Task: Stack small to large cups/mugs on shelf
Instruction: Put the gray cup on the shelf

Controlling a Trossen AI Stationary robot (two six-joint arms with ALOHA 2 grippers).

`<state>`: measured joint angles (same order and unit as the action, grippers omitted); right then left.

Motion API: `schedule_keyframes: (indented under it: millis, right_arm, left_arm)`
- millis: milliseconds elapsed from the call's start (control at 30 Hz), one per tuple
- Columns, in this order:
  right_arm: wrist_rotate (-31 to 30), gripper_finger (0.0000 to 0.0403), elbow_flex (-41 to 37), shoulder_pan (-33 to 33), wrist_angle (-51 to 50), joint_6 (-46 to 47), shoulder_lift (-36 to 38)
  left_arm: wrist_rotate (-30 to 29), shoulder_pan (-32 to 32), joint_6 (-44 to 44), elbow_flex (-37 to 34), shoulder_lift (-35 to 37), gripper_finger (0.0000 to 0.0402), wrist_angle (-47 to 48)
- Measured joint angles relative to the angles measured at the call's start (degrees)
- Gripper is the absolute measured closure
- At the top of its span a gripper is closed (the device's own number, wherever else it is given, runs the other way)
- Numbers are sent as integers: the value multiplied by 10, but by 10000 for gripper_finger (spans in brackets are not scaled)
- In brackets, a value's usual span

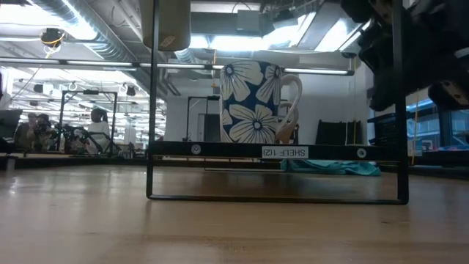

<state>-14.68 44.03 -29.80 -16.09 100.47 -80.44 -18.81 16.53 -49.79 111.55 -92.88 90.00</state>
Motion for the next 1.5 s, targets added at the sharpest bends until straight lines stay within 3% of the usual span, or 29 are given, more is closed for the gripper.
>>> schedule_keyframes:
  millis: [167,733,1500]
  right_arm:
    - [41,402,0,-2,1,-1,1]
    - [61,402,0,-12,22,-4,43]
    - [44,402,0,-31,60,-4,43]
  left_arm:
    - [0,0,4,0,0,401,0]
    - [0,0,9,0,0,400,0]
    - [0,0,9,0,0,401,0]
